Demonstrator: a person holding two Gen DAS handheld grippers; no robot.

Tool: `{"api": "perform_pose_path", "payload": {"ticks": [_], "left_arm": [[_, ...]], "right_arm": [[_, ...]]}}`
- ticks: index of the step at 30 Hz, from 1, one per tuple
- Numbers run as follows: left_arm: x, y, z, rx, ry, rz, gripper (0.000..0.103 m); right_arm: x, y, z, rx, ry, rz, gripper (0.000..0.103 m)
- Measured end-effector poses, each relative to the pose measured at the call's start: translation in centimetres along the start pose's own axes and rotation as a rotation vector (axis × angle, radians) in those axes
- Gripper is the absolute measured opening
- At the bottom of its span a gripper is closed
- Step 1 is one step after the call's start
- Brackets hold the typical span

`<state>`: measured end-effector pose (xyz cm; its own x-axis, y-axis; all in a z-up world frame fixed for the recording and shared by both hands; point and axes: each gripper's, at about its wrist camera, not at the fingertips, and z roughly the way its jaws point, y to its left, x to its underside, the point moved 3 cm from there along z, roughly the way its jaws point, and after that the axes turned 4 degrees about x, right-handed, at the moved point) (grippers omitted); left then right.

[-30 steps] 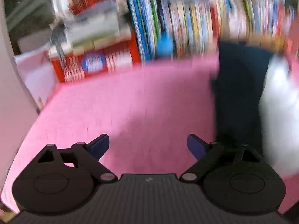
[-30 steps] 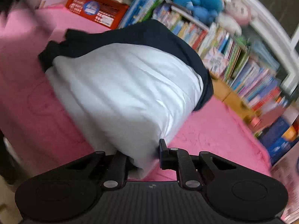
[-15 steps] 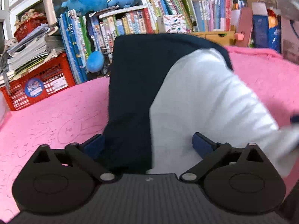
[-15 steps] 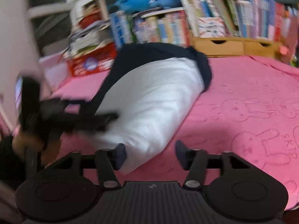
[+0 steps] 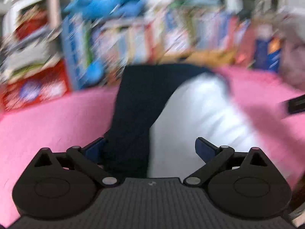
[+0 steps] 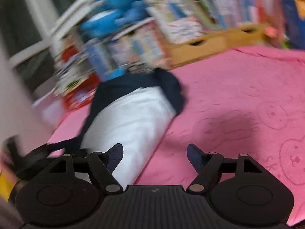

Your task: Fold clothes

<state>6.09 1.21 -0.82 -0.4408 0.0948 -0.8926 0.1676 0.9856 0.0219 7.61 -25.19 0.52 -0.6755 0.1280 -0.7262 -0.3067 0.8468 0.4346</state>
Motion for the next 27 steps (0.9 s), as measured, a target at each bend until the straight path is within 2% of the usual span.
{"api": "perform_pose_path", "payload": {"ticks": [2,4,6,8,12,16,20,22,24,25,27], "left_arm": [[-0.9,-1.6,0.8,0.066,-0.024,0.028,0.101],[-0.1,-3.0,2.5,0.055,0.026,0.084,0.101],[2.1,-4.1,3.8,0.027,0.071,0.161,0.103],[3.9,-4.0,3.7,0.012,0.036,0.199,0.103],[4.0,-3.3,3.6,0.026,0.066,0.177,0.103],[4.3,-3.1,3.8,0.027,0.075,0.167,0.103],[4.9,-2.6,4.1,0.040,0.074,0.155,0.103],[4.9,-2.3,4.2,0.044,0.072,0.143,0.103],[4.6,-2.0,3.7,0.031,0.073,0.127,0.103],[4.4,-1.8,3.5,0.026,0.072,0.118,0.101],[3.0,-1.4,2.6,0.042,0.045,0.069,0.098]], "right_arm": [[-0.9,-0.9,2.3,-0.020,-0.019,0.074,0.073],[-1.9,-1.5,5.0,-0.021,-0.021,0.127,0.061],[-3.1,-2.4,8.4,-0.004,0.004,0.166,0.030],[-4.1,-3.9,11.2,0.023,0.005,0.202,0.027],[-7.8,-7.5,16.8,0.029,0.004,0.296,0.024],[-10.3,-8.7,20.1,0.020,0.015,0.310,0.024],[-10.0,-8.6,18.4,-0.018,-0.058,0.276,0.025],[-9.2,-9.7,17.1,-0.084,-0.097,0.317,0.033],[-8.7,-11.1,15.7,-0.115,-0.137,0.375,0.065],[-8.4,-12.0,14.8,-0.119,-0.154,0.409,0.070],[-7.7,-12.7,14.6,-0.119,-0.112,0.435,0.071]]}}
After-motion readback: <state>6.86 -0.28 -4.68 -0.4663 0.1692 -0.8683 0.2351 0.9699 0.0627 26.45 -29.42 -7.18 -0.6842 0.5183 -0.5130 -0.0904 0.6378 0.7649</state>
